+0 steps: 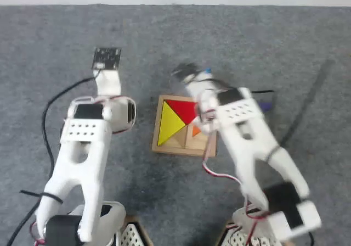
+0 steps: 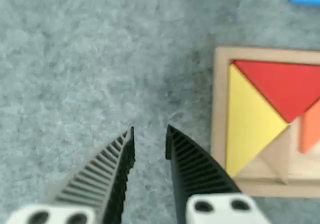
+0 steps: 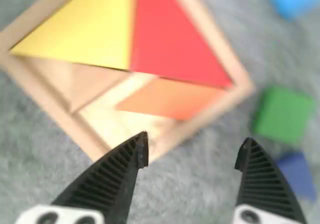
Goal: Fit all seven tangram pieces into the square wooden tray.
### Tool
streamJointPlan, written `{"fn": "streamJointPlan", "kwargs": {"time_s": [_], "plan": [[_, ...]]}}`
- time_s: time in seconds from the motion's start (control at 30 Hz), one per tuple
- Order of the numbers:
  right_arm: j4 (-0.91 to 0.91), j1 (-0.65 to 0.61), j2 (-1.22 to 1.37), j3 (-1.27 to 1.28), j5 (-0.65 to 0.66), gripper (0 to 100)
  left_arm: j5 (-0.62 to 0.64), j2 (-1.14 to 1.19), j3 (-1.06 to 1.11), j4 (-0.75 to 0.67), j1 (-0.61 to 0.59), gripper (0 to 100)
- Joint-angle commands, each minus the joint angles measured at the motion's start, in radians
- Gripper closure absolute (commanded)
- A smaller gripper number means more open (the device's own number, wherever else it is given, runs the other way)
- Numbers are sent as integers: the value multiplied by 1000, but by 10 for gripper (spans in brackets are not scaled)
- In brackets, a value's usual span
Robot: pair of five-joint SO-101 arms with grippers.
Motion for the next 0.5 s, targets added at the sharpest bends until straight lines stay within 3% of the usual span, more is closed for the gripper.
{"fn": "streamJointPlan", "kwargs": {"time_s": [0.0, 0.13, 0.33, 0.47], "plan": [[22, -28, 28, -77, 203, 703, 5, -25, 22, -86, 25, 891], [142, -33, 35, -80, 517, 703, 0, 15, 18, -94, 46, 891], [151, -31, 47, -110, 736, 703, -2, 46, 19, -94, 95, 891], [91, -44, 54, -107, 812, 703, -2, 64, 19, -107, 106, 892]]}}
